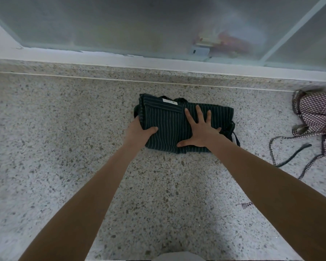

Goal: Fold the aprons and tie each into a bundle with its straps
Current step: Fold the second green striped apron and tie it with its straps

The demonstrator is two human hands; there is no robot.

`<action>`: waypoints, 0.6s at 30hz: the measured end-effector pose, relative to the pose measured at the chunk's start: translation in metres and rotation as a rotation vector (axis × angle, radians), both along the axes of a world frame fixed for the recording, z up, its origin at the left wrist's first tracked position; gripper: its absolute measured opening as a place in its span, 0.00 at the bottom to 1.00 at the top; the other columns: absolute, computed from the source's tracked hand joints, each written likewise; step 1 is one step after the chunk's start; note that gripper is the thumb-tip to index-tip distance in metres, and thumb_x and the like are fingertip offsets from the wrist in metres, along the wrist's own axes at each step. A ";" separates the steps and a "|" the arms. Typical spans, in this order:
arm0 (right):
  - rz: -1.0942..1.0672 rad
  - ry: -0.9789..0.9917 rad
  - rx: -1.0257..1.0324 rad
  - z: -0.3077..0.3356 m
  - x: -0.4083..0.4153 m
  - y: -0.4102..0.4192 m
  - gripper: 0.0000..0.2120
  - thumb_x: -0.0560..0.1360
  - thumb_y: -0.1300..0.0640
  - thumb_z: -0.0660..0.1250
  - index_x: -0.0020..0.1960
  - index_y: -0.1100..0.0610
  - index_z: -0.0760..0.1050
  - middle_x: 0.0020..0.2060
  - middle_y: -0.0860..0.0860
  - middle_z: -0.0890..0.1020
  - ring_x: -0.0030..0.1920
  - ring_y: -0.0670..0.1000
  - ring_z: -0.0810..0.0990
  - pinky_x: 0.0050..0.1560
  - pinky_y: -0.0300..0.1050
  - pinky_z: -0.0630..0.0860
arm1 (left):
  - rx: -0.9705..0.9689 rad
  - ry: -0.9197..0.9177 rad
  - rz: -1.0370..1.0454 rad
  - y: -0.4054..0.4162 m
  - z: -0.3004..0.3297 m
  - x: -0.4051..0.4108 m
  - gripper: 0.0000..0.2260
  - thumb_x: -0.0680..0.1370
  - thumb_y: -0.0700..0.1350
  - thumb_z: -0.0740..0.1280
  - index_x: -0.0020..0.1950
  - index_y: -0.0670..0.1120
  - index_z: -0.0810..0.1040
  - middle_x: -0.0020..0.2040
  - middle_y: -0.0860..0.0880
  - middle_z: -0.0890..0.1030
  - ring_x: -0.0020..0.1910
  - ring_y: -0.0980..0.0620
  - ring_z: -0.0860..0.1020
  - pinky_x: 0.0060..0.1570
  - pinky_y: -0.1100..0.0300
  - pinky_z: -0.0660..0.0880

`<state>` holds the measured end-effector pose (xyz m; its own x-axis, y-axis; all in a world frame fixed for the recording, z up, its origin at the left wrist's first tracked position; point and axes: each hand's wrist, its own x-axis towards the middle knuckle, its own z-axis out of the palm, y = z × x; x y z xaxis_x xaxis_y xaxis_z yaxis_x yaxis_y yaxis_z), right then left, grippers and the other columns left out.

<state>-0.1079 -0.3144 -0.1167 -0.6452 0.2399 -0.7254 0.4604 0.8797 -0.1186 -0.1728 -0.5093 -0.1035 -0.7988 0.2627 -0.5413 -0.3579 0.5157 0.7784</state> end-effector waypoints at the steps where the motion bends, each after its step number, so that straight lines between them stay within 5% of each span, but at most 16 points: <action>1: -0.004 0.003 -0.001 0.000 0.000 0.000 0.61 0.60 0.30 0.71 0.72 0.38 0.27 0.71 0.46 0.25 0.72 0.62 0.28 0.62 0.80 0.51 | 0.036 0.032 -0.008 0.005 0.005 0.003 0.23 0.75 0.42 0.69 0.69 0.45 0.68 0.62 0.46 0.76 0.59 0.47 0.75 0.54 0.55 0.74; 8: -0.050 0.103 -0.078 -0.002 0.007 0.002 0.56 0.64 0.33 0.71 0.74 0.39 0.33 0.73 0.45 0.29 0.73 0.59 0.29 0.63 0.80 0.47 | -0.004 0.256 -0.167 0.044 0.031 0.022 0.26 0.77 0.40 0.66 0.73 0.47 0.60 0.57 0.50 0.76 0.47 0.54 0.75 0.38 0.65 0.72; 11: -0.269 0.360 -0.265 0.007 0.019 0.020 0.41 0.72 0.38 0.66 0.77 0.45 0.47 0.77 0.48 0.48 0.76 0.55 0.47 0.71 0.65 0.55 | -0.042 0.297 -0.168 0.067 0.045 0.028 0.25 0.76 0.37 0.65 0.72 0.46 0.61 0.56 0.48 0.77 0.46 0.51 0.77 0.40 0.60 0.74; 14: -0.656 0.660 -0.324 0.016 0.044 0.049 0.23 0.79 0.49 0.62 0.71 0.55 0.66 0.67 0.53 0.72 0.67 0.54 0.70 0.65 0.47 0.68 | -0.108 0.322 -0.215 0.095 0.049 0.037 0.30 0.76 0.39 0.65 0.75 0.47 0.57 0.53 0.45 0.79 0.46 0.46 0.79 0.43 0.53 0.78; 18: -0.964 0.662 -0.327 0.012 0.076 0.085 0.12 0.80 0.58 0.60 0.61 0.58 0.75 0.56 0.56 0.80 0.56 0.56 0.78 0.59 0.53 0.75 | -0.199 0.313 -0.360 0.137 0.046 0.060 0.37 0.76 0.43 0.66 0.77 0.48 0.46 0.44 0.45 0.78 0.35 0.48 0.77 0.36 0.53 0.79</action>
